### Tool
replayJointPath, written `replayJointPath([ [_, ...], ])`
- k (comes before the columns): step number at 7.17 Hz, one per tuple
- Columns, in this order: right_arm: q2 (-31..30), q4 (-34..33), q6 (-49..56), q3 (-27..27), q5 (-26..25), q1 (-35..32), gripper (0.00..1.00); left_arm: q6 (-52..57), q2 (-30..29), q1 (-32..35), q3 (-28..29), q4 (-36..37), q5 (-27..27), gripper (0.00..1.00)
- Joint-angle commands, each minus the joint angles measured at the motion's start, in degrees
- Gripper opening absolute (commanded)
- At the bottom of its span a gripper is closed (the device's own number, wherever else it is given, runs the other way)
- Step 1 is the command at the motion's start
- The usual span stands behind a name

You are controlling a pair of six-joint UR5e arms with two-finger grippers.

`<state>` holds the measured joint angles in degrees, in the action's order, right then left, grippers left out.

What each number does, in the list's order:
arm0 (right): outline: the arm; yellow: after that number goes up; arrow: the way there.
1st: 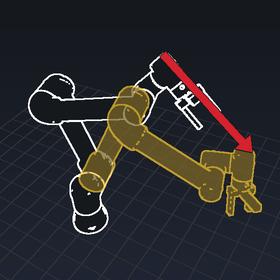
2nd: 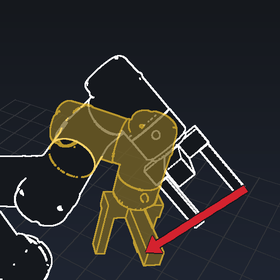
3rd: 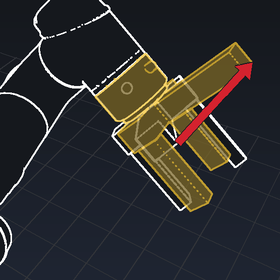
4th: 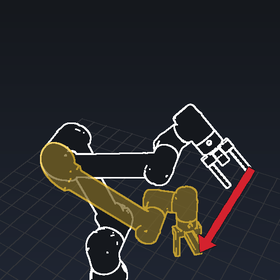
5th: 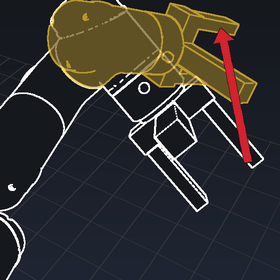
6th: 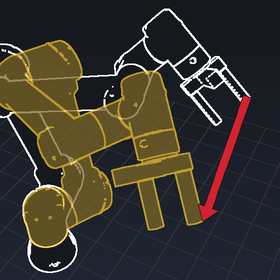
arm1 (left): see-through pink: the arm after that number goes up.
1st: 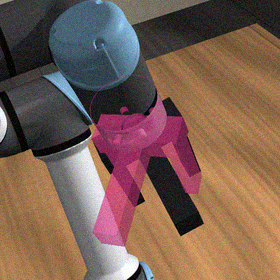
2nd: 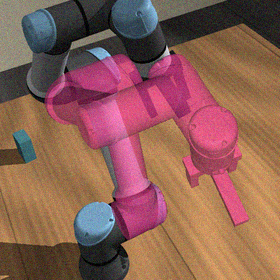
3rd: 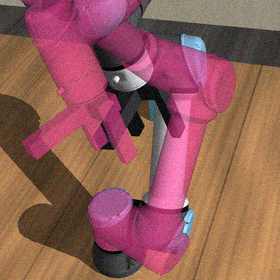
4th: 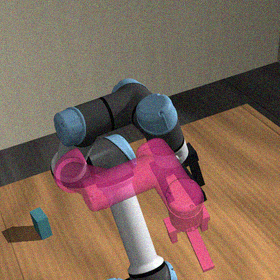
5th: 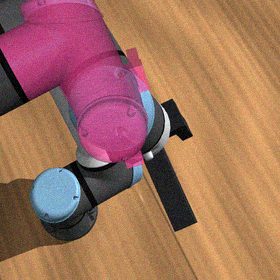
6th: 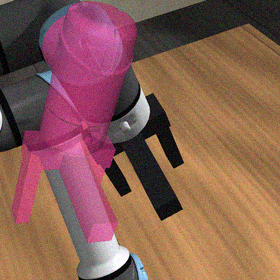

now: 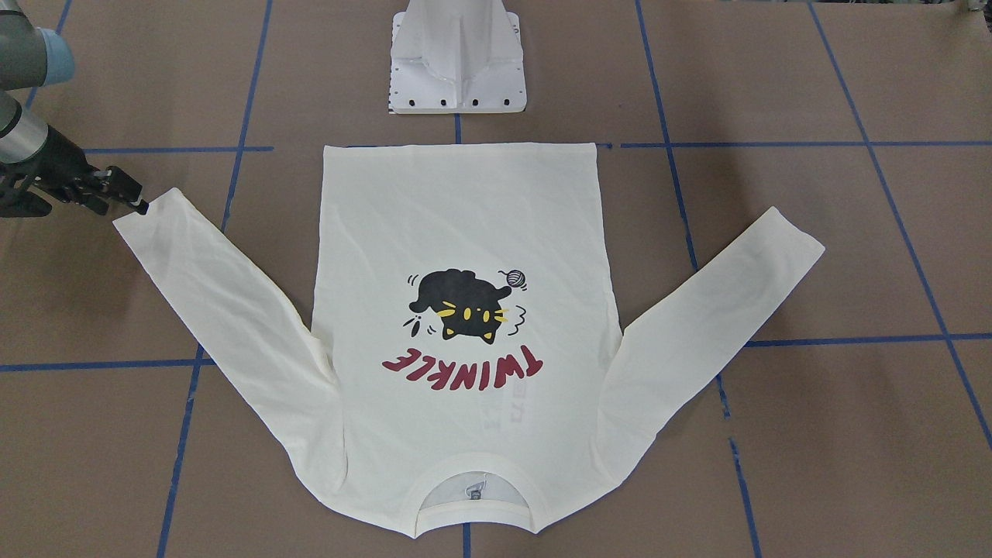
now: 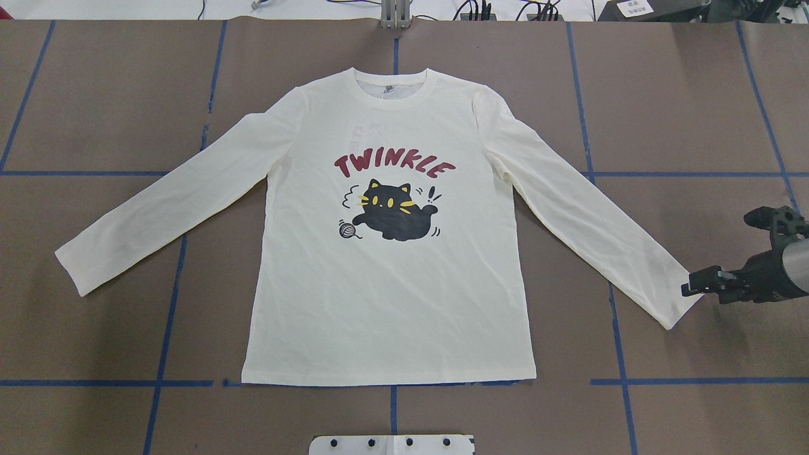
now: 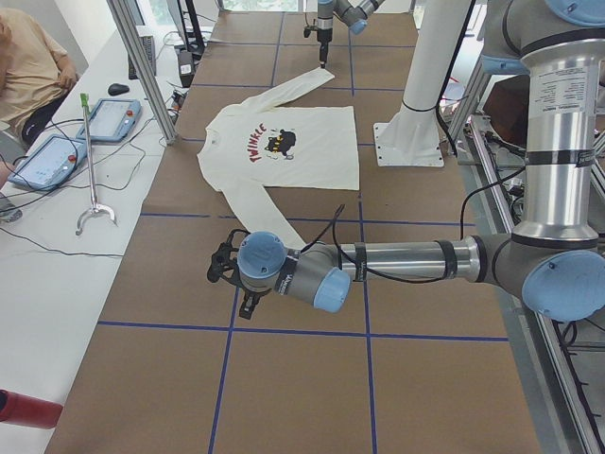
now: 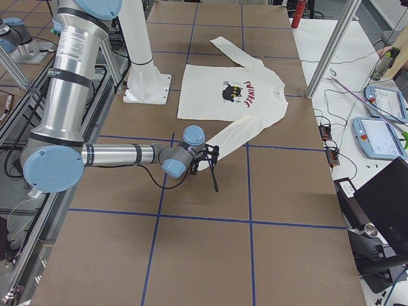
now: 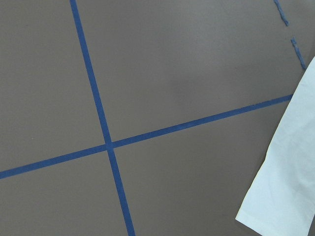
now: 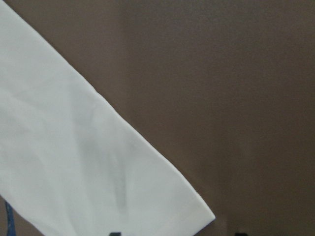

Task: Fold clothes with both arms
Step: 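Move the right gripper to the cuff of the sleeve nearest it and grasp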

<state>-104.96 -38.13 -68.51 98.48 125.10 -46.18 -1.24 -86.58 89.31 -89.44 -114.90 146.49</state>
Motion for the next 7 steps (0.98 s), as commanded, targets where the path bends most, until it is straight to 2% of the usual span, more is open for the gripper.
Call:
replayJointPath([
  [1, -0.2, 0.2, -0.6, -0.9, -2.3, 0.0, 0.59, 0.1, 0.4, 0.0, 0.0, -0.2, 0.1, 1.00],
  [3, -1.0, 0.2, -0.6, -1.0, -2.3, 0.0, 0.58, 0.2, 0.5, 0.0, 0.1, -0.2, 0.0, 1.00],
  [4, -1.0, 0.2, -0.6, -1.0, -2.2, 0.0, 0.53, 0.4, 0.5, 0.1, 0.1, -0.2, 0.0, 1.00],
  [5, -0.8, 0.2, -0.6, -1.2, -2.2, 0.0, 0.23, 0.4, 0.6, 0.1, 0.0, -0.3, 0.0, 1.00],
  [6, -0.3, 0.2, -0.6, -1.2, -1.8, 0.1, 0.00, 0.5, 0.7, 0.2, 0.1, -0.3, 0.0, 1.00],
  [7, 0.1, 0.2, -0.6, -1.2, -1.5, 0.3, 0.00, 0.5, 1.1, 0.1, 0.1, -0.3, 0.0, 1.00],
])
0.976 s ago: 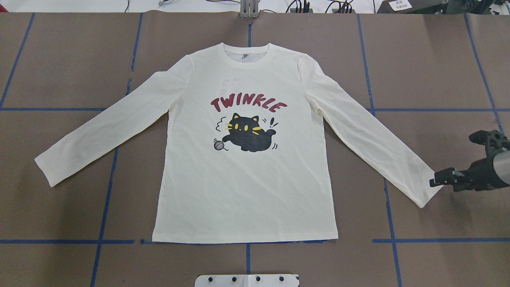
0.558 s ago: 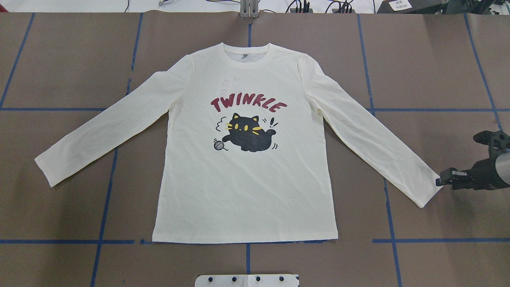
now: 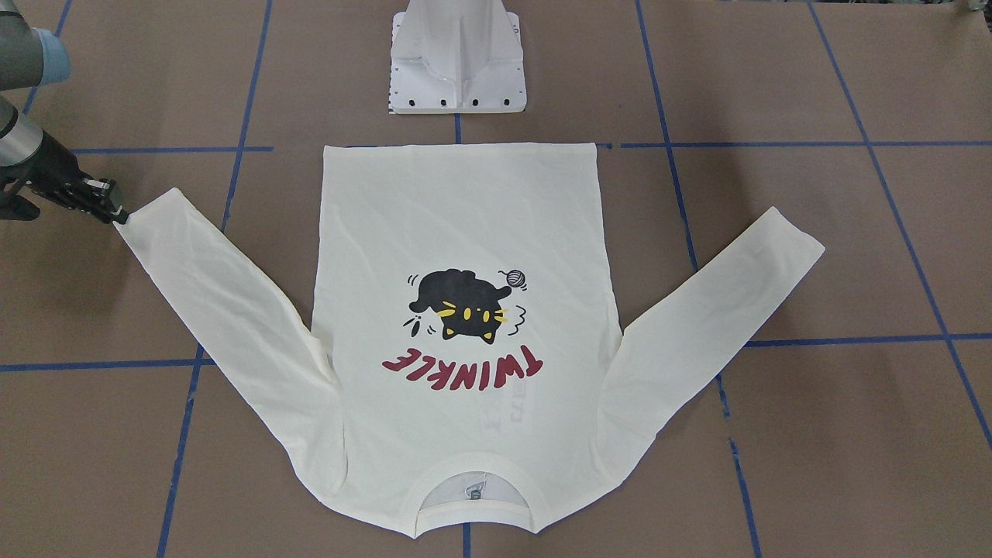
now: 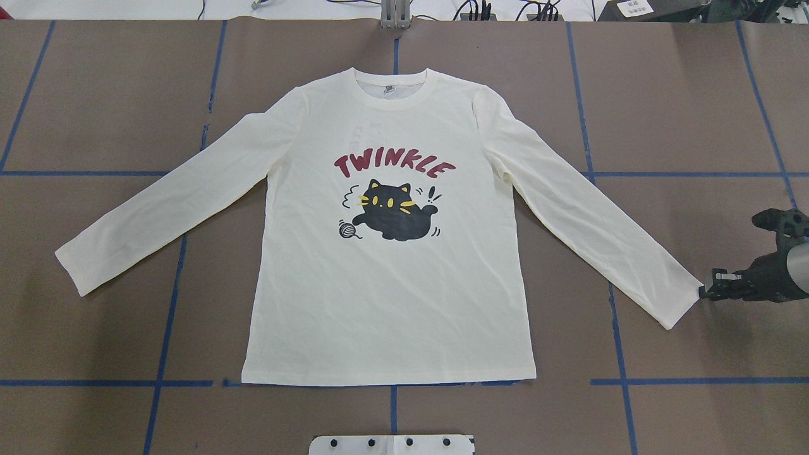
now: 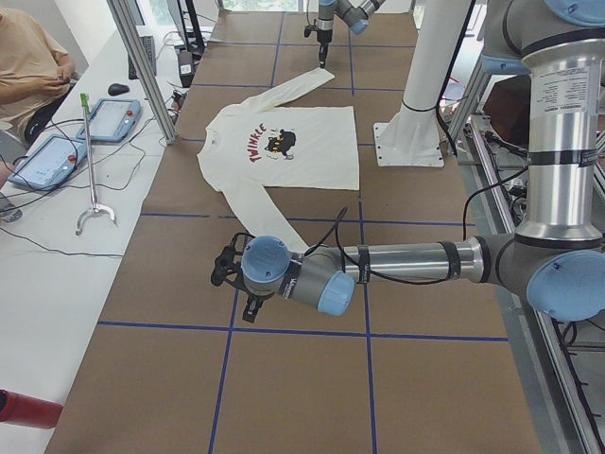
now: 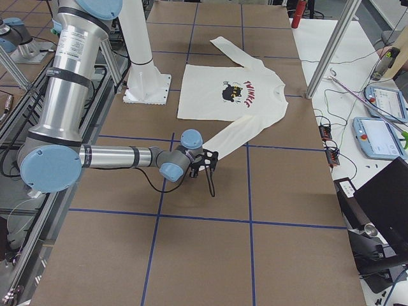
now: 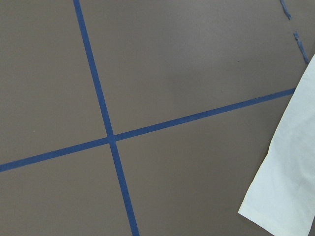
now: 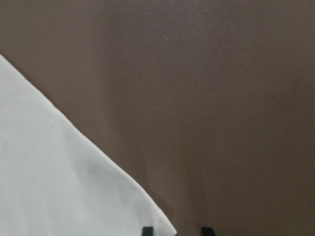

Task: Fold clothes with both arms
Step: 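Move the right gripper to the cuff of the sleeve nearest it and grasp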

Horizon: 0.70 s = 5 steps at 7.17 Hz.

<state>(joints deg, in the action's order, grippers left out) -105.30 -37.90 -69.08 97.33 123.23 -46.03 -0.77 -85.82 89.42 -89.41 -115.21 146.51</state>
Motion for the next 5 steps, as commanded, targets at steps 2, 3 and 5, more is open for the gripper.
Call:
replayJointPath([
  [2, 2.0, -0.3, 0.2, -0.3, 0.5, -0.1, 0.00, 0.1, 1.6, 0.1, 0.5, -3.0, 0.1, 1.00],
  [3, 2.3, -0.3, 0.1, 0.6, 2.6, -2.0, 0.00, -0.2, 1.5, 0.1, 0.8, -3.4, 0.1, 1.00],
  [5, 5.4, -4.5, -0.6, 8.2, 6.5, -4.1, 0.00, -2.1, 1.5, 0.1, 0.9, -3.3, 3.1, 1.00],
])
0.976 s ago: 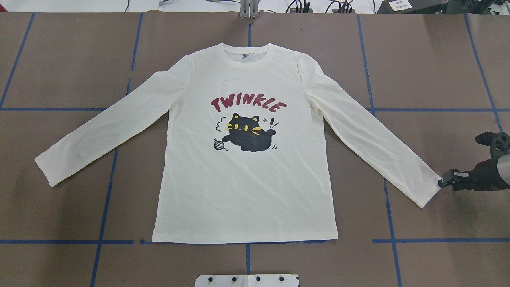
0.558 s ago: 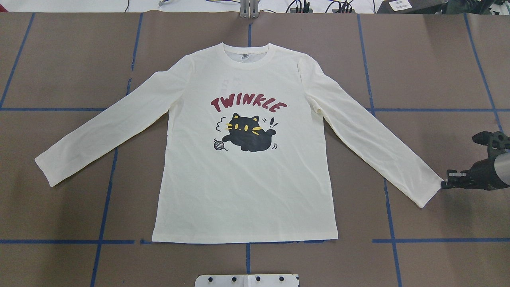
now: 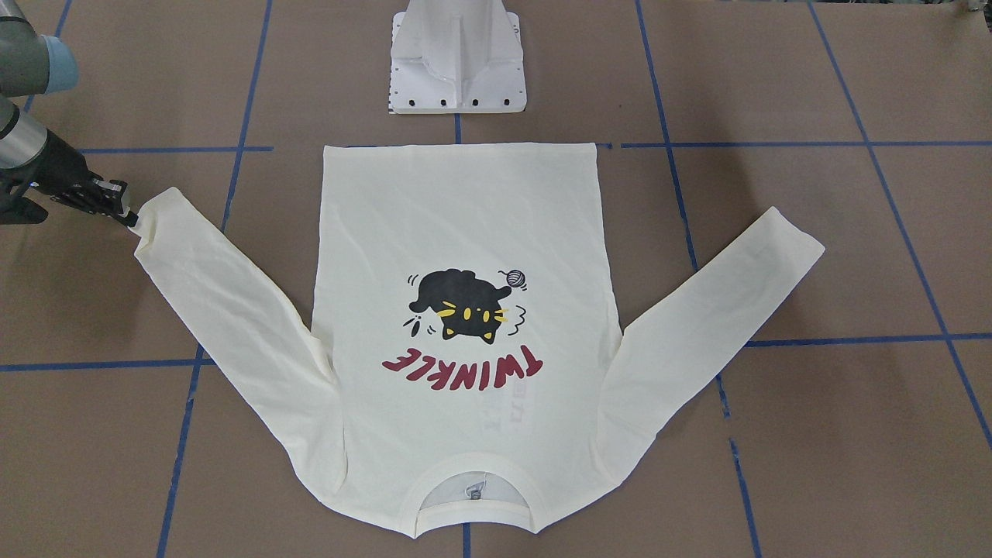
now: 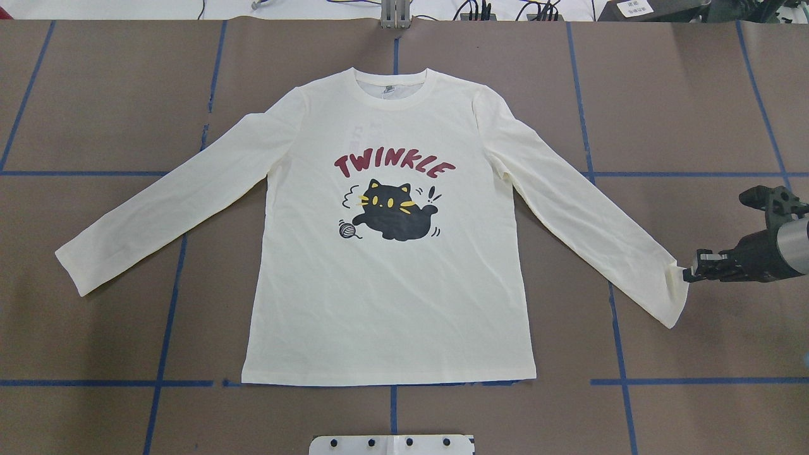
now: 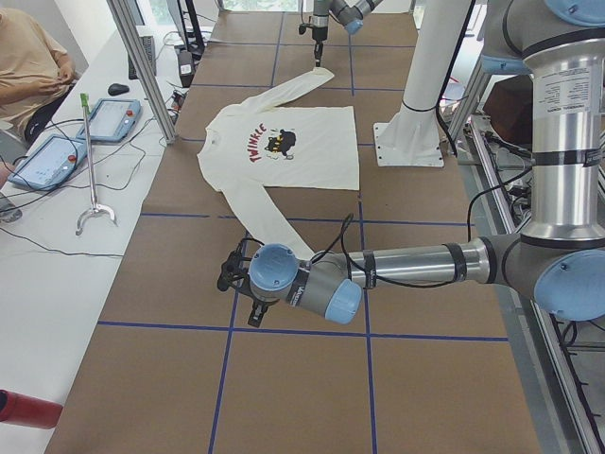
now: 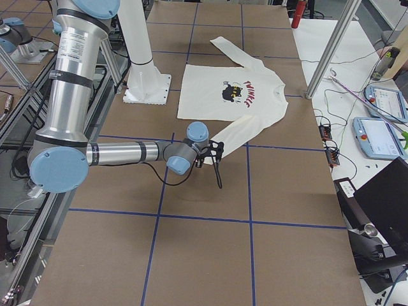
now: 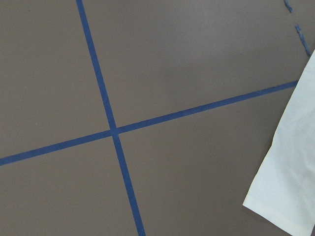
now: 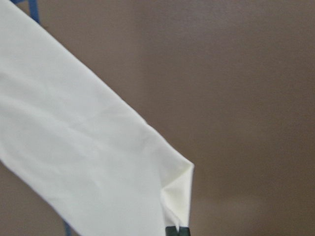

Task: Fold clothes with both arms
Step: 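Move the right gripper to the cuff of the sleeve nearest it and grasp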

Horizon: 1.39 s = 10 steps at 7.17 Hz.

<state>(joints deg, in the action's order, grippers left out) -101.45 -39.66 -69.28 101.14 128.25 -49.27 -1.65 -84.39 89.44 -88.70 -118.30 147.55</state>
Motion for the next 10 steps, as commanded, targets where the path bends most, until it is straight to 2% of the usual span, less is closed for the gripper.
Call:
replayJointPath([
  [1, 7.2, -10.3, -5.4, 8.2, 1.5, -0.9, 0.00, -1.2, 0.1, 0.0, 0.1, -0.3, 2.4, 1.00],
  [3, 27.1, -27.7, -14.9, 7.7, -0.4, 0.0, 0.00, -1.1, 0.1, 0.0, 0.0, -0.4, 2.4, 1.00],
  [4, 36.7, -37.8, -15.4, 6.9, -2.5, 0.4, 0.00, -1.1, 0.2, 0.0, 0.0, -0.5, 2.4, 1.00],
  [5, 46.3, -42.4, -18.1, 1.8, -5.4, 1.7, 0.00, -1.1, 0.2, 0.0, 0.2, -0.5, 2.4, 1.00],
  [7, 65.3, -40.7, -26.0, -18.9, -10.9, 3.5, 0.00, -0.9, 0.2, 0.0, 0.1, -0.5, 2.4, 1.00],
  [8, 73.0, -34.4, -27.0, -31.9, -12.3, 3.5, 0.00, -0.7, 0.2, 0.0, 0.2, -0.6, 2.4, 1.00],
  [9, 75.0, -25.8, -32.0, -39.8, -15.3, 4.1, 0.00, -0.7, 0.2, 0.0, 0.4, -0.6, 2.4, 1.00],
  [10, 76.5, -24.0, -32.7, -42.3, -18.7, 6.4, 0.00, -0.7, 0.2, 0.0, 0.4, -0.5, 2.4, 1.00],
])
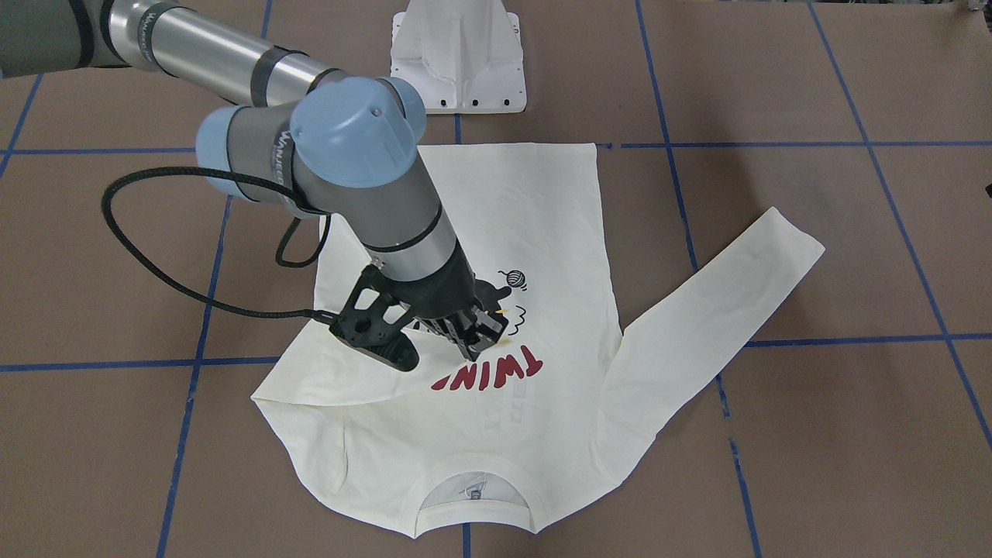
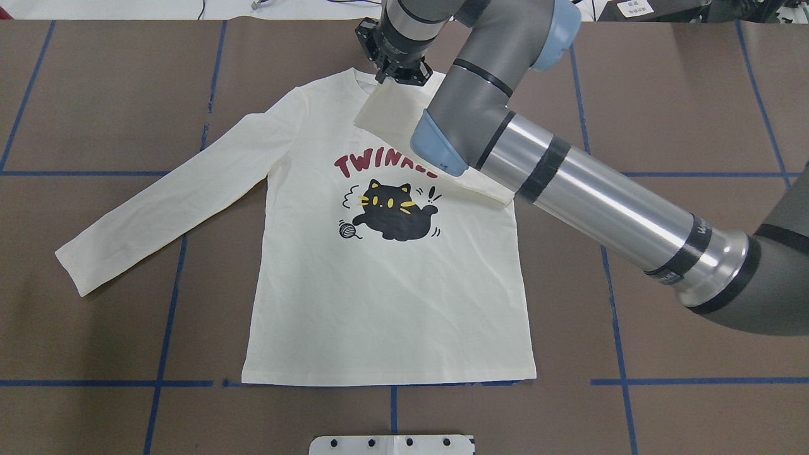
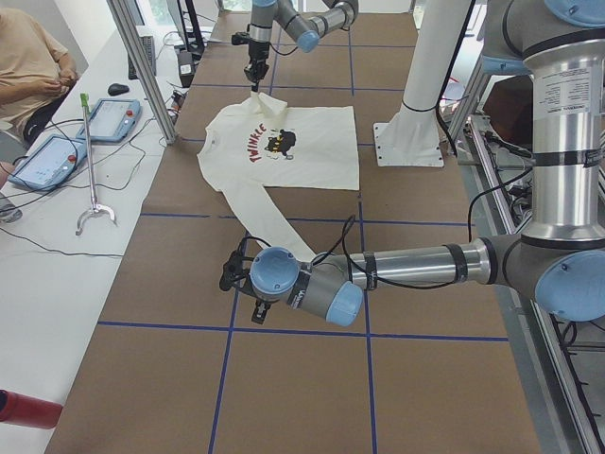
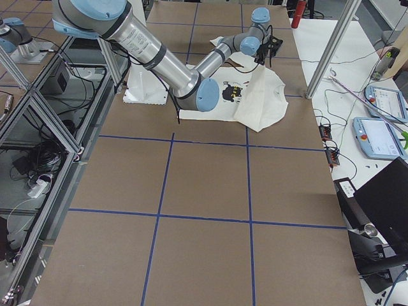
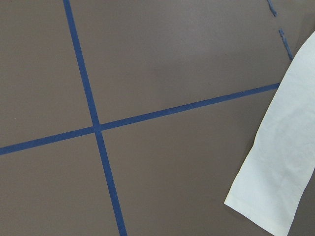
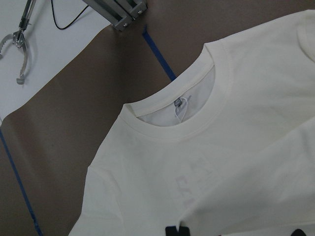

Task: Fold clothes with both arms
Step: 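Carry the grasped sleeve across the shirt chest toward the other sleeve with the right gripper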

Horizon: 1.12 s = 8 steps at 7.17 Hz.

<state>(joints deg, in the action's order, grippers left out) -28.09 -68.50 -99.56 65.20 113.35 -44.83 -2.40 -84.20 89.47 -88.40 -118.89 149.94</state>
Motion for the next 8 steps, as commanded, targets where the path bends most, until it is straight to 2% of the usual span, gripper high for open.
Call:
replayJointPath([
  [1, 6.1, 5.0, -3.9, -9.3, -6.0, 4.0, 0.00, -0.1, 0.0, 0.0, 0.2, 0.0, 0.0, 1.00],
  [3, 12.0, 7.7, -4.2, -16.4, -14.0, 9.4, 0.00, -0.1, 0.0, 0.0, 0.2, 0.1, -0.1, 1.00],
  [4, 12.1, 8.5, -4.2, -16.9, -16.8, 11.6, 0.00, -0.1, 0.0, 0.0, 0.4, 0.0, -0.1, 1.00],
  [5, 12.1, 9.1, -4.2, -17.8, -17.3, 11.8, 0.00, -0.1, 0.0, 0.0, 0.4, 0.1, -0.1, 1.00],
  [6, 12.3, 10.8, -4.2, -19.7, -18.3, 11.8, 0.06, -0.4, -0.1, -0.1, 0.4, 0.1, -0.1, 1.00],
  [8, 15.7, 10.9, -4.5, -24.0, -21.0, 13.3, 0.09, -3.0, -0.3, -0.2, 0.0, 0.0, 0.0, 1.00],
])
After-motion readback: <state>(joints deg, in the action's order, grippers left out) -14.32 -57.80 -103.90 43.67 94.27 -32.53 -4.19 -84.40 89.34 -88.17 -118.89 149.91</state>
